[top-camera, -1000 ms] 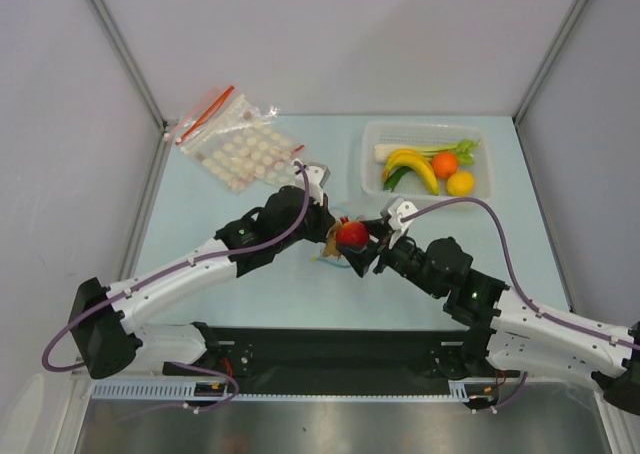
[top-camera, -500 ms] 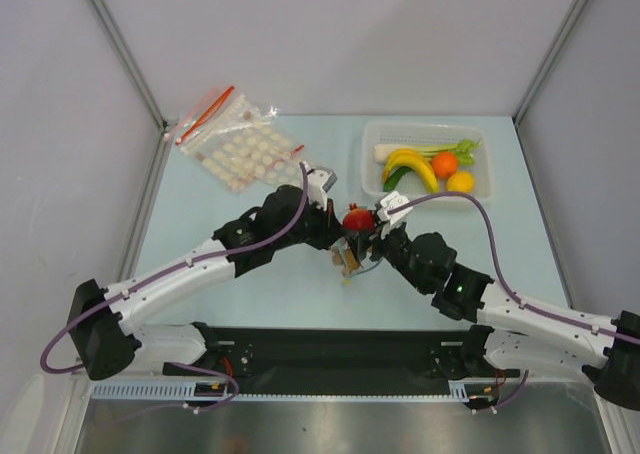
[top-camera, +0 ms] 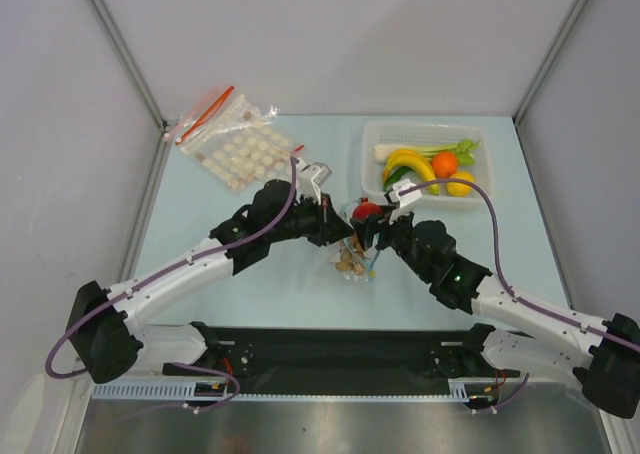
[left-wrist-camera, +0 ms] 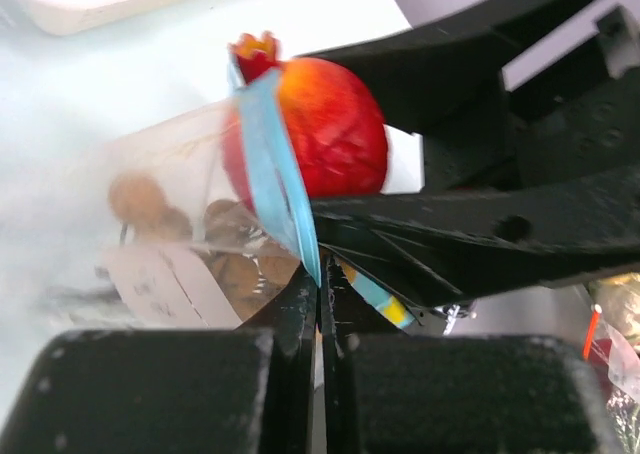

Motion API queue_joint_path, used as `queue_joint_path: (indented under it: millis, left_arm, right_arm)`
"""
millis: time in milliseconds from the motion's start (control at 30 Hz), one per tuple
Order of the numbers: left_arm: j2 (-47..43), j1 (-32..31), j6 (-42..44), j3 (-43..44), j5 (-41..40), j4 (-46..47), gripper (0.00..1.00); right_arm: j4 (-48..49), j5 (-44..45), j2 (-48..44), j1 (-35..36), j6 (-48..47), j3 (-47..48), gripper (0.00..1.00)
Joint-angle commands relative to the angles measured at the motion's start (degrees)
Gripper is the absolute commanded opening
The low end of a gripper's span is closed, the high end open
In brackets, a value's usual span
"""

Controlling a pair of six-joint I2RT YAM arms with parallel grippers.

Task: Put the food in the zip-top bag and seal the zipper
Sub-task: Place the fake fruit at the center of the board.

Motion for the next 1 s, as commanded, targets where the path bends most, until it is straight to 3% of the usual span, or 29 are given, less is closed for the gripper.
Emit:
queue_joint_path:
  millis: [0, 200, 700, 867, 967]
  left_arm:
    - [0.10, 1.28, -1.61, -0.49, 1.61, 3.87, 0.00]
    - [0.27, 3.30, -1.96, -1.72, 1.33, 4.84, 0.00]
    - [4.66, 3.74, -1.69, -2.86, 11.35, 12.39, 0.00]
    - [10.46, 3.65, -4.68, -3.39, 12.75, 19.33, 0.00]
    - [13.18, 3.57, -10.21, -6.54, 13.20, 31.26, 0.00]
  right_arm:
    - [1.74, -1.87, -1.29, -0.47, 2.22, -0.24, 0.28]
    - [-0.28, -6.87, -1.39, -1.43, 3.18, 0.02, 0.26]
    - [-0.10, -19.63, 3.36, -9.07, 9.42, 0.98, 0.22]
    - [-7.74, -15.34, 0.99, -12.41, 11.53, 3.09, 0.20]
    - [-15.38, -9.98, -1.12, -12.51, 11.71, 5.81, 0.21]
